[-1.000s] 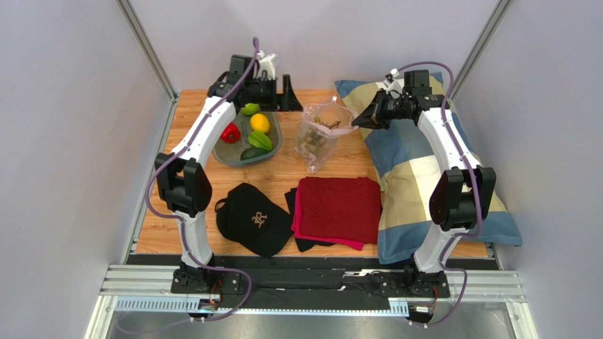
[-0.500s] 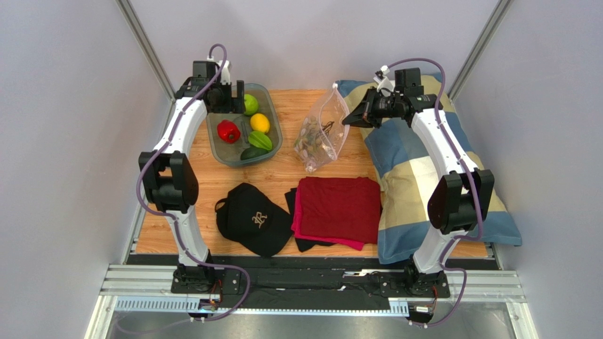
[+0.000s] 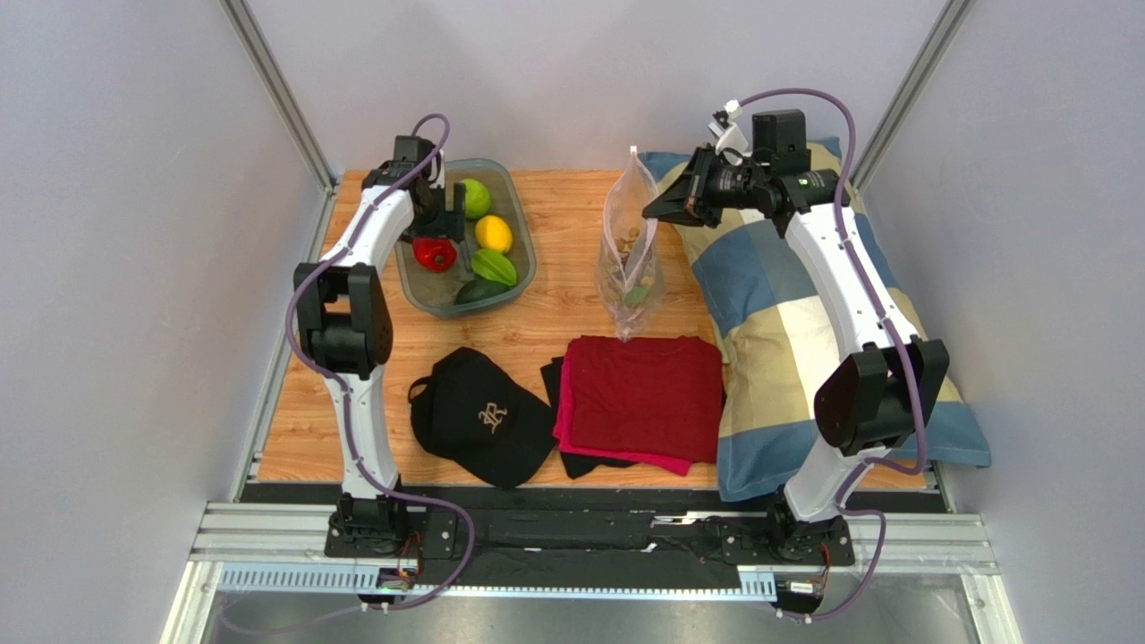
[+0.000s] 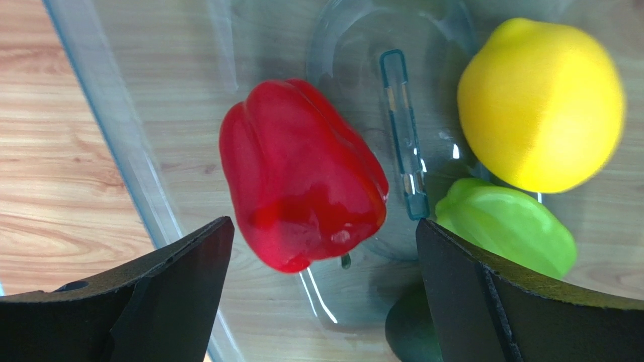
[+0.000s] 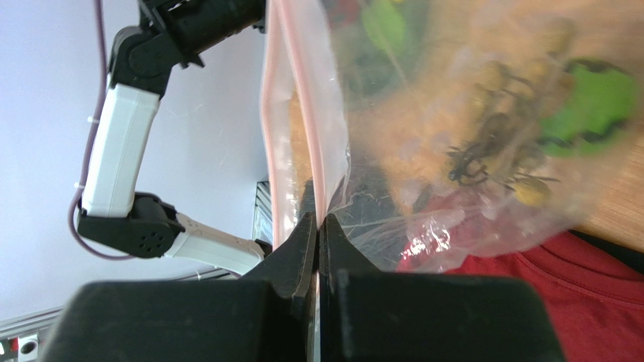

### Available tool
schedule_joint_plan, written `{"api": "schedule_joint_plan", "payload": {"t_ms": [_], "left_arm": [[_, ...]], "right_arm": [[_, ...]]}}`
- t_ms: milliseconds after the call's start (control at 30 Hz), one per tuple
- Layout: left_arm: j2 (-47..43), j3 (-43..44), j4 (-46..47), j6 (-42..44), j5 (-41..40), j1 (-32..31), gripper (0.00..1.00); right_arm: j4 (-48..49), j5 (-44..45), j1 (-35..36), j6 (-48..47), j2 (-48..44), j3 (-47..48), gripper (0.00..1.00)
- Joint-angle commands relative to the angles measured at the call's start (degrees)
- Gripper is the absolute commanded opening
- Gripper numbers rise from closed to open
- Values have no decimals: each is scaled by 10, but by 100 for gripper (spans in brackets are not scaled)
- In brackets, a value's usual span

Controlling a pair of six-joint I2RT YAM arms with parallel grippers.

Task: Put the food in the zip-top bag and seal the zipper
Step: Pick up the fake vegetable from the bin.

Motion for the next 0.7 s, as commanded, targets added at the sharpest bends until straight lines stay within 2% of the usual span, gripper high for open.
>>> {"api": "schedule_joint_plan", "payload": {"t_ms": [0,233,500,667], "left_arm": [[15,40,-14,-20,-15,-6,99],[59,52,-14,-32,4,-8,93],[79,59,-1,-39,6,-8,96],[72,60,-3,-32,18,-8,79]], "right_arm": [[3,13,6,-12,2,9,0],[-18,39,-4,-39,25,-12,0],[-39,54,-19,-67,28,-30,0],[-45,52,-19,-78,29,-21,0]]}}
